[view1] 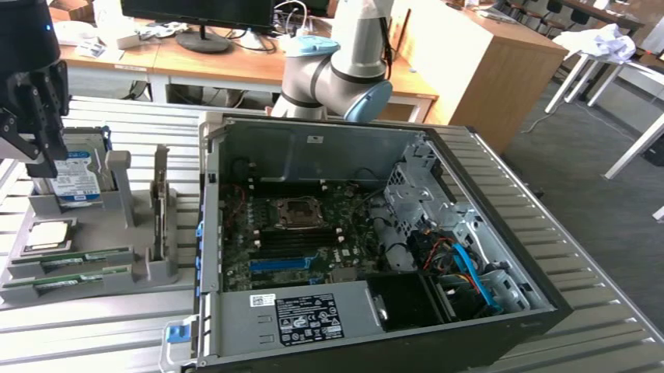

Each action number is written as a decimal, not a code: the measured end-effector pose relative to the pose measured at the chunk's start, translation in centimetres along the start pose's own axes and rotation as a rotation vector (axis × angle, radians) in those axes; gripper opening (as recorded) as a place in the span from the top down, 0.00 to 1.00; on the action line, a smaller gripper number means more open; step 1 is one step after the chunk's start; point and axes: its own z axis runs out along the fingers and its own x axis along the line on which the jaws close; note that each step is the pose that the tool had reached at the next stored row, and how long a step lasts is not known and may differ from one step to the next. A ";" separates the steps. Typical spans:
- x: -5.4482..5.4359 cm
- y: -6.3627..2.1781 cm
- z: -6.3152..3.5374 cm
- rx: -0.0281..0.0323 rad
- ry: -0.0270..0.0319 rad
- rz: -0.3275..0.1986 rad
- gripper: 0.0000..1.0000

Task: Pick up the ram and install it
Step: 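Pick up the ram and move it above insertion slot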

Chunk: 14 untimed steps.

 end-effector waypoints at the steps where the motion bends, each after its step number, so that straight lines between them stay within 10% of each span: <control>1: 0.0 0.00 0.03 0.0000 0.0000 0.000 0.64; 14: 0.0 -0.01 0.31 0.0000 0.0000 0.000 0.64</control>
